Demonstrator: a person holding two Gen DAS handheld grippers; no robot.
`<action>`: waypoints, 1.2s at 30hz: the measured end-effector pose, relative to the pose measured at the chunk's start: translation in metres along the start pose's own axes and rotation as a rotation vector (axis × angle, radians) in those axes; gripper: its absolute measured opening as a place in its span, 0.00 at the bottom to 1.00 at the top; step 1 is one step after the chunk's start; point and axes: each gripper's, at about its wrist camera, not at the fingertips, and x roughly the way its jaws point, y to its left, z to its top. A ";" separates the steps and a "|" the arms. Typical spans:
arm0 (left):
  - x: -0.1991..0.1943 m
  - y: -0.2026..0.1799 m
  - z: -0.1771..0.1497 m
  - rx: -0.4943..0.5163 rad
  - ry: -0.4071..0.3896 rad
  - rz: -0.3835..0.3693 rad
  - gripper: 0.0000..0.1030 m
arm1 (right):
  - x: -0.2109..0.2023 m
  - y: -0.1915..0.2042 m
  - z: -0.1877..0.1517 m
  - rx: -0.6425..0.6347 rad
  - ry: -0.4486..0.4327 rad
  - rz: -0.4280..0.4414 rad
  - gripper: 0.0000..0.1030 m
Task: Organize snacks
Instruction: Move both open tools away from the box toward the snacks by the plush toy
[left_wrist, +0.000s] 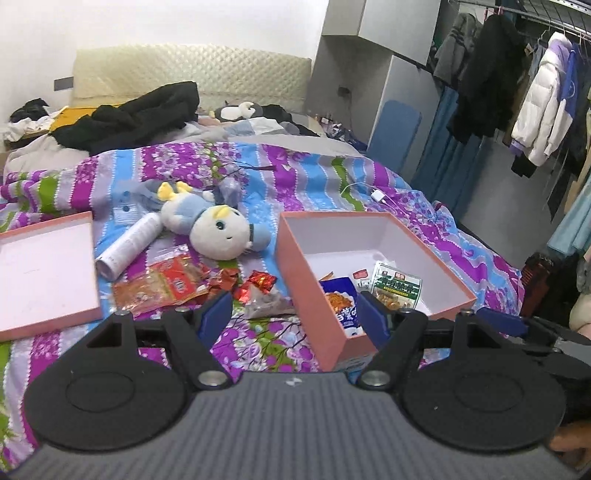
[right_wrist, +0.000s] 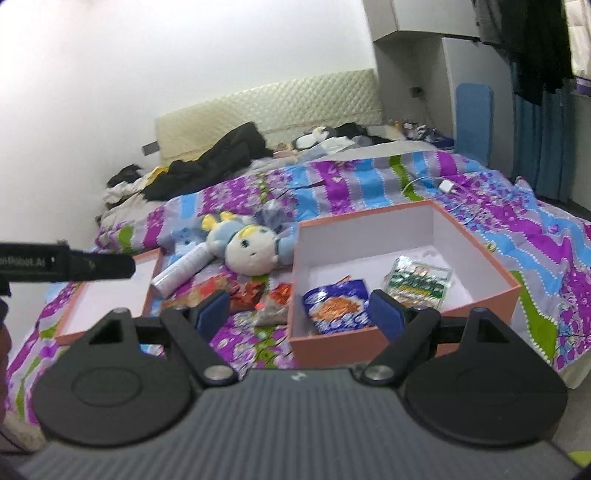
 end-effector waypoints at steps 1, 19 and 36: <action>-0.004 0.002 -0.002 -0.006 0.000 0.005 0.76 | -0.003 0.003 -0.001 -0.008 -0.001 0.002 0.81; -0.051 0.025 -0.085 -0.081 0.049 0.031 0.76 | -0.031 0.048 -0.072 -0.023 0.093 0.017 0.81; 0.018 0.080 -0.092 -0.100 0.090 0.055 0.76 | 0.030 0.082 -0.091 -0.131 0.050 -0.043 0.81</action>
